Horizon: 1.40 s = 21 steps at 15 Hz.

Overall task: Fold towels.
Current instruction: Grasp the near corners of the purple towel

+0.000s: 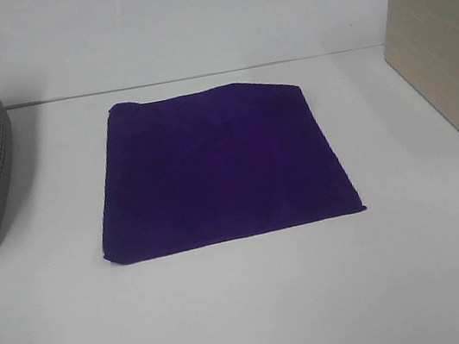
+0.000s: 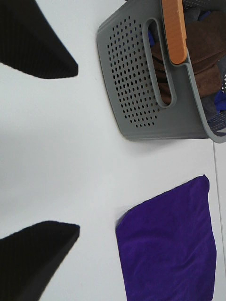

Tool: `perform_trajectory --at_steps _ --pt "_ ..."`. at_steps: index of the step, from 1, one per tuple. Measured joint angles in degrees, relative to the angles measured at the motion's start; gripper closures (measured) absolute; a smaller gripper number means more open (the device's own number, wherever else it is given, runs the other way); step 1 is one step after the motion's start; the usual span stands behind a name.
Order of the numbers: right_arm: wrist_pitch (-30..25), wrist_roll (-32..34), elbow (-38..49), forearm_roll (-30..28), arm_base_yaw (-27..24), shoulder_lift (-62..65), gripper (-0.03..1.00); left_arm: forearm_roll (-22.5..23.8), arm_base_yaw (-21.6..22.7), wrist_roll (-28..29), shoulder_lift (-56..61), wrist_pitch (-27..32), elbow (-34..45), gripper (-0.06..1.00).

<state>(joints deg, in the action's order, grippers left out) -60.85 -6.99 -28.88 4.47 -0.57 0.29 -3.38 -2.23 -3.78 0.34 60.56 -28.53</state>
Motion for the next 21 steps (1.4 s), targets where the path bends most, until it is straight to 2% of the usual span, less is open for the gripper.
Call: perform_trajectory --at_steps 8,9,11,13,21 --pt "0.0 0.0 0.0 0.0 0.0 0.0 0.1 0.0 0.0 0.0 0.0 0.0 0.0 0.18" --pt "0.0 0.0 0.0 0.0 0.0 0.0 0.1 0.0 0.0 0.0 0.0 0.0 0.0 0.15" --pt "0.0 0.0 0.0 0.0 0.0 0.0 0.08 0.0 0.0 0.0 0.0 0.0 0.0 0.0" --pt "0.0 -0.1 0.0 -0.1 0.0 0.0 0.02 -0.1 0.0 0.0 0.0 0.0 0.0 -0.04" --pt "0.0 -0.1 0.0 -0.1 0.0 0.0 0.01 -0.3 0.0 0.0 0.0 0.0 0.0 -0.04"
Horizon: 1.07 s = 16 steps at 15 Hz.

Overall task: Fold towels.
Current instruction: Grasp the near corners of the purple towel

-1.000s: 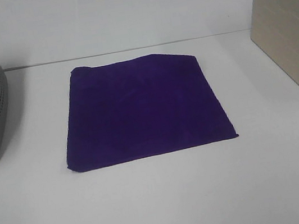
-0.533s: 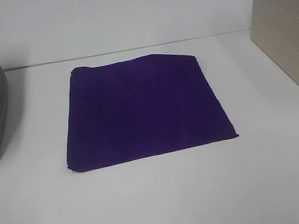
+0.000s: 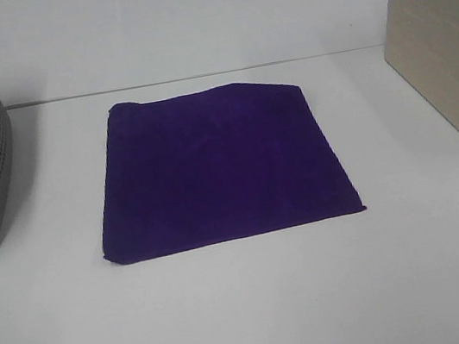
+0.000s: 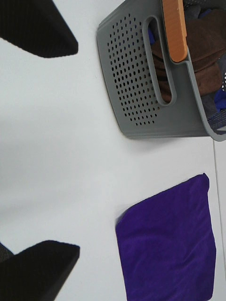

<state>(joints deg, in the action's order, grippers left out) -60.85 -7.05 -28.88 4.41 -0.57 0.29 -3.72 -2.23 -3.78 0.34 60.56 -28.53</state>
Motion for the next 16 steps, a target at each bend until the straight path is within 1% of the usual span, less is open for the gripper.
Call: perform_trajectory --at_steps 16 --pt "0.0 0.0 0.0 0.0 0.0 0.0 0.01 0.0 0.0 0.2 0.0 0.0 0.0 -0.04"
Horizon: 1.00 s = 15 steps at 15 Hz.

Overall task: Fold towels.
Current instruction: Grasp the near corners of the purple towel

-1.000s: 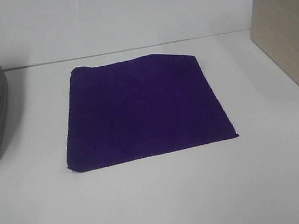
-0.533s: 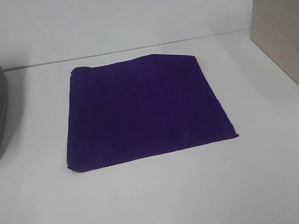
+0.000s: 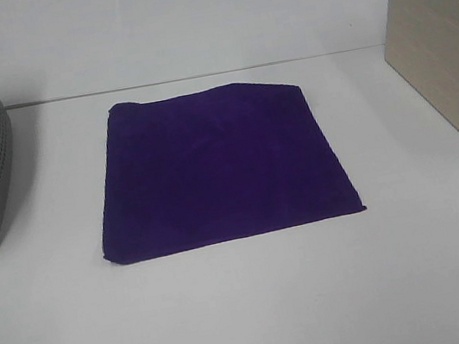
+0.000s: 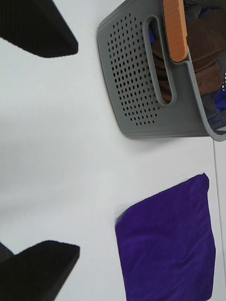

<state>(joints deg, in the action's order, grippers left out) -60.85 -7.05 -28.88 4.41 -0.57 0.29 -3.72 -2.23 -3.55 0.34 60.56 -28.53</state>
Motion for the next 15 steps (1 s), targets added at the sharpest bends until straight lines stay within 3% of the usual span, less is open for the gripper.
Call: perform_trajectory --at_steps 12,13,15 --pt "0.0 0.0 0.0 0.0 0.0 -0.6 0.01 -0.1 0.0 0.7 0.0 0.0 0.0 -0.04" --pt "0.0 0.0 -0.4 0.0 0.0 -2.8 0.01 -0.1 0.0 1.8 -1.1 0.1 -0.2 -0.04" --pt "1.3 0.5 -7.8 -0.3 0.0 -18.6 0.01 1.4 0.0 2.6 -17.0 2.8 -8.5 -0.04"
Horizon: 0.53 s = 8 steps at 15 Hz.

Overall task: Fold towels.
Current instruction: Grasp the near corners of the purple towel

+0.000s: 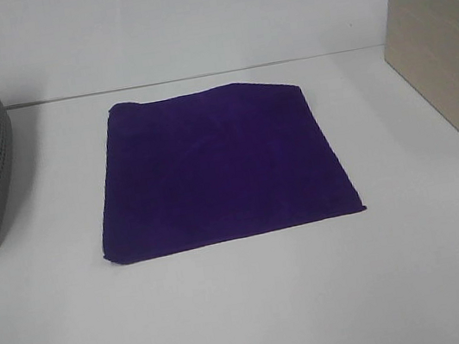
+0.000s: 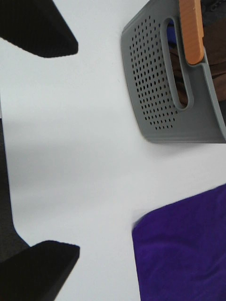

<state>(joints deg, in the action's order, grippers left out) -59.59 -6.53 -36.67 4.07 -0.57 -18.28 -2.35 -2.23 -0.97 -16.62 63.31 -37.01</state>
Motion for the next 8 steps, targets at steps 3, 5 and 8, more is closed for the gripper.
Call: perform_trajectory --at_steps 3,5,8 --pt "-3.3 1.3 -17.7 0.7 0.0 -29.3 0.01 -3.4 0.1 -4.2 -29.9 2.8 -20.2 -0.04" --pt "-7.0 -0.2 -29.0 4.2 0.0 -46.7 0.01 -12.2 0.1 -11.3 -44.9 1.8 -28.4 -0.04" --pt "-7.9 -7.8 -34.9 15.8 0.0 -60.7 0.02 -23.4 0.1 -15.0 -59.7 -0.4 -30.9 -0.04"
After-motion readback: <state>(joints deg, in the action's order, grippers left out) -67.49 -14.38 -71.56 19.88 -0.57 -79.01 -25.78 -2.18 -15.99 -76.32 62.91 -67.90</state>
